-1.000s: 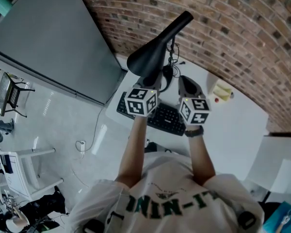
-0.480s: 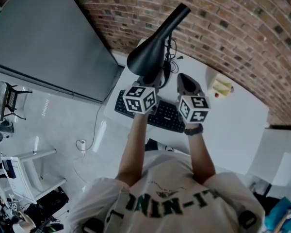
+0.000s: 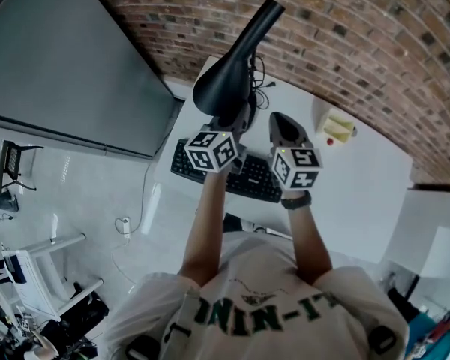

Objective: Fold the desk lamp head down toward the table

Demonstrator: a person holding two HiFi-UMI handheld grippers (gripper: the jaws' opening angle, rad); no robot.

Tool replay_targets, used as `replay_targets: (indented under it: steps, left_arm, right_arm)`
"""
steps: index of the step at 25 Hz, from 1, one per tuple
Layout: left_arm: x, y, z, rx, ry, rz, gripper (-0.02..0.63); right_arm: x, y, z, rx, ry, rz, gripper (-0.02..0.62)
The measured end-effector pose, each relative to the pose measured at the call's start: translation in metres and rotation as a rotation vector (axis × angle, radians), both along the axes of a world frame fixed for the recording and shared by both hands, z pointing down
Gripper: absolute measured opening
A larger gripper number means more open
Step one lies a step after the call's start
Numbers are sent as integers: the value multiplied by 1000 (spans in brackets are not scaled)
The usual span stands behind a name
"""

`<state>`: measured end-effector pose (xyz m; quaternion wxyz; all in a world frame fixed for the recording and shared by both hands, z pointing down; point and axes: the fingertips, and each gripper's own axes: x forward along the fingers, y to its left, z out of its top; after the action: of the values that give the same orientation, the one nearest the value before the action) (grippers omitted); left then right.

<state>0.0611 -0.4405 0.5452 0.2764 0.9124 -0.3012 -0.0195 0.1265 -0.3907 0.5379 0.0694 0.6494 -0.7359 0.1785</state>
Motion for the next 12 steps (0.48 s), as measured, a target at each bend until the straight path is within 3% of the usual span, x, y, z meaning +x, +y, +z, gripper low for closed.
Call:
replay_targets:
  steps: [8, 12]
  left_arm:
    - [7, -3, 6, -45, 58, 1, 2]
    - [3, -3, 11, -61, 10, -31, 22]
  right_arm:
    - [17, 5, 4, -13, 9, 20, 2]
    - [18, 11, 0, -3, 2, 18, 2]
